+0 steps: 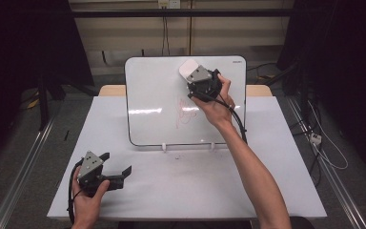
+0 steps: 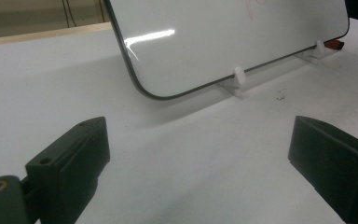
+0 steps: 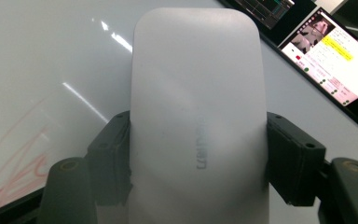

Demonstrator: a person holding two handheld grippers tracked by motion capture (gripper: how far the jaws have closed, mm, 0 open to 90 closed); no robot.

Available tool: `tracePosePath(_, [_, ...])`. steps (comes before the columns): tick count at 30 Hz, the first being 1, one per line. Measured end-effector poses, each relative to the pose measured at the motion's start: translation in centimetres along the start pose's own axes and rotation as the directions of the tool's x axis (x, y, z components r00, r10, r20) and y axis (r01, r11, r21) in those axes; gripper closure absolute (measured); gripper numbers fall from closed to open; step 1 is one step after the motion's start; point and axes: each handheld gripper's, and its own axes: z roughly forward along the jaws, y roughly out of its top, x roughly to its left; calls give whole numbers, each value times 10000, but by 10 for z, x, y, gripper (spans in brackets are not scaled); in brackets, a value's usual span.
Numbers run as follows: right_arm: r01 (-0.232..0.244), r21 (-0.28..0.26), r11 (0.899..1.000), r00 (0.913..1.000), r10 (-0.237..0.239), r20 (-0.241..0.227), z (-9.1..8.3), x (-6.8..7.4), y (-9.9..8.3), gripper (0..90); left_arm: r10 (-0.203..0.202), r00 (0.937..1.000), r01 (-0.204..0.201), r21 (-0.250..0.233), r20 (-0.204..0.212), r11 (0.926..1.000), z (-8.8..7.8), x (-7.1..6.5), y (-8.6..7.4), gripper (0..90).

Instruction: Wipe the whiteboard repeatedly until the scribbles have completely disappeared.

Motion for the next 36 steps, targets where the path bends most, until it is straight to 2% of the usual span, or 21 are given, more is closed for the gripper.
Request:
tracePosePath(1, [-22, 14, 10000, 10000, 22, -27, 0, -1, 0, 317, -67, 10000, 67, 13, -2, 10000, 0, 1, 0, 52])
tracePosePath(3, [146, -90, 9999, 9997, -144, 204, -1, 4, -1, 317, -98, 9999, 98, 21, -69, 9999, 0, 2, -1, 52])
tracePosePath(5, [295, -64, 9995, 9995, -294, 105, -2, 9, -2, 317, -86, 9999, 86, 30, -54, 10000, 1, 2, 0, 52])
tracePosePath(9, [928, -185, 9955, 9954, -932, -231, -6, 34, -12, 317, 56, 10000, -56, 62, -61, 10000, 1, 0, 0, 52])
tracePosePath(13, [1177, -352, 9924, 9915, -1194, -513, -11, 55, -20, 317, 35, 10000, -35, 66, -35, 10000, 2, -1, 0, 52])
tracePosePath(20, [1490, -398, 9880, 9856, -1517, -751, -17, 65, -27, 317, -33, 10000, 34, 40, -86, 10000, 2, 0, 0, 52])
tracePosePath(26, [1642, -305, 9860, 9823, -1662, -865, -17, 62, -28, 316, -33, 10000, 33, 11, -84, 10000, 1, 0, 0, 52])
tracePosePath(29, [1366, -287, 9902, 9877, -1384, -725, -16, 51, -27, 317, -16, 10000, 16, 8, -92, 10000, 0, 0, 0, 52])
tracePosePath(32, [884, -232, 9958, 9945, -895, -541, -14, 36, -25, 317, 21, 10000, -20, 52, -84, 10000, 0, 1, 0, 52])
tracePosePath(36, [384, -188, 9991, 9989, -389, -273, -11, 18, -20, 317, -22, 10000, 22, 36, -68, 10000, 0, 1, 0, 52])
